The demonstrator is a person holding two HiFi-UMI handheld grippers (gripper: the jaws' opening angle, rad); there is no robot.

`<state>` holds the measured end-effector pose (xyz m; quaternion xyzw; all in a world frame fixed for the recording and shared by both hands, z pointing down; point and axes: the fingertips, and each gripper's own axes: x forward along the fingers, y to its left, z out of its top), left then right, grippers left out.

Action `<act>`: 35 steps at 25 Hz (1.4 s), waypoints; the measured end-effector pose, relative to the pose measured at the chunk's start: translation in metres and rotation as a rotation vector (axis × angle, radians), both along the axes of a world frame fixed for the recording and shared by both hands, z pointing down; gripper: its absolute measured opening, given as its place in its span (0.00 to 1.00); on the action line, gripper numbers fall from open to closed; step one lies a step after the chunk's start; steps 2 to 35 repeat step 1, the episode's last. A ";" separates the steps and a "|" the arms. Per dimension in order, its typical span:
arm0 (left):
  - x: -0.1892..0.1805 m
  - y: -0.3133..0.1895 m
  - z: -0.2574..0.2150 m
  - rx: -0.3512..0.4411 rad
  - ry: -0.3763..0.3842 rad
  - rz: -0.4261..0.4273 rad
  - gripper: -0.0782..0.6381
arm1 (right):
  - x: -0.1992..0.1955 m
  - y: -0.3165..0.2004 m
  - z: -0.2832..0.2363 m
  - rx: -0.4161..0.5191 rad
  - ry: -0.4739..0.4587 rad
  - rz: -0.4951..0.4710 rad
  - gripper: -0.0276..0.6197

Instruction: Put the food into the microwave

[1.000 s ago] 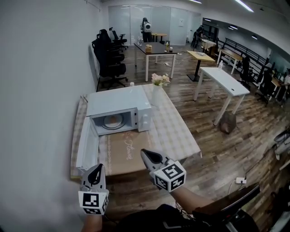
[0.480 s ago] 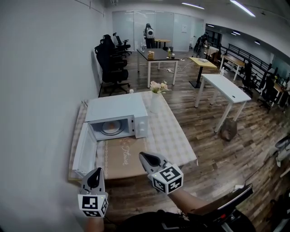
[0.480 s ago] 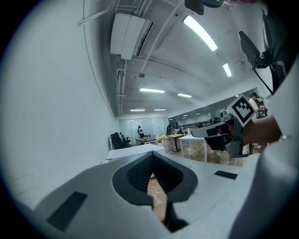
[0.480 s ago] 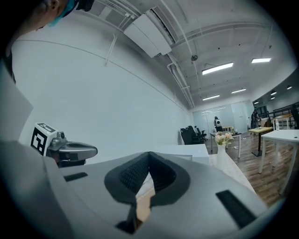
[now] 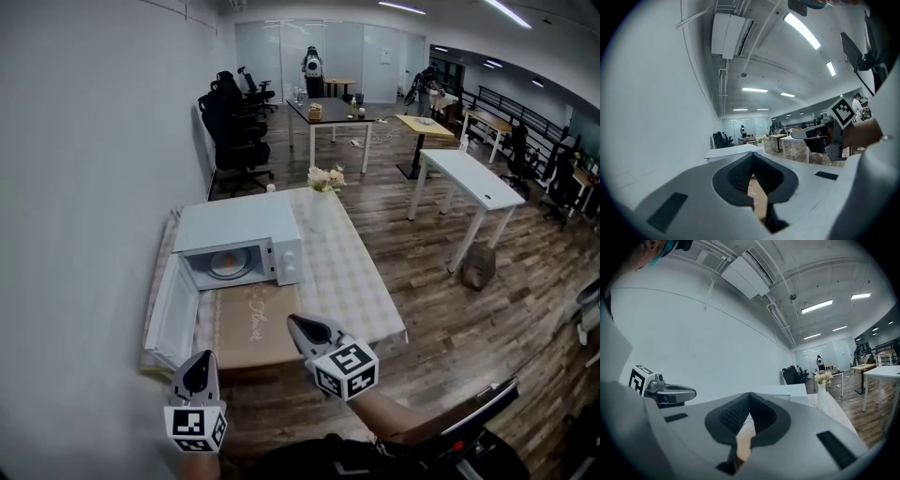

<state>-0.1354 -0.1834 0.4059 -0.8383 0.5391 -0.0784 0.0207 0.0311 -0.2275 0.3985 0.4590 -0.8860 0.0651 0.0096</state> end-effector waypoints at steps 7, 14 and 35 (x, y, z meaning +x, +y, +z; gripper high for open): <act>0.004 0.001 -0.001 -0.001 0.004 0.001 0.12 | 0.003 0.000 -0.001 0.001 -0.003 0.000 0.06; 0.004 0.001 -0.001 -0.001 0.004 0.001 0.12 | 0.003 0.000 -0.001 0.001 -0.003 0.000 0.06; 0.004 0.001 -0.001 -0.001 0.004 0.001 0.12 | 0.003 0.000 -0.001 0.001 -0.003 0.000 0.06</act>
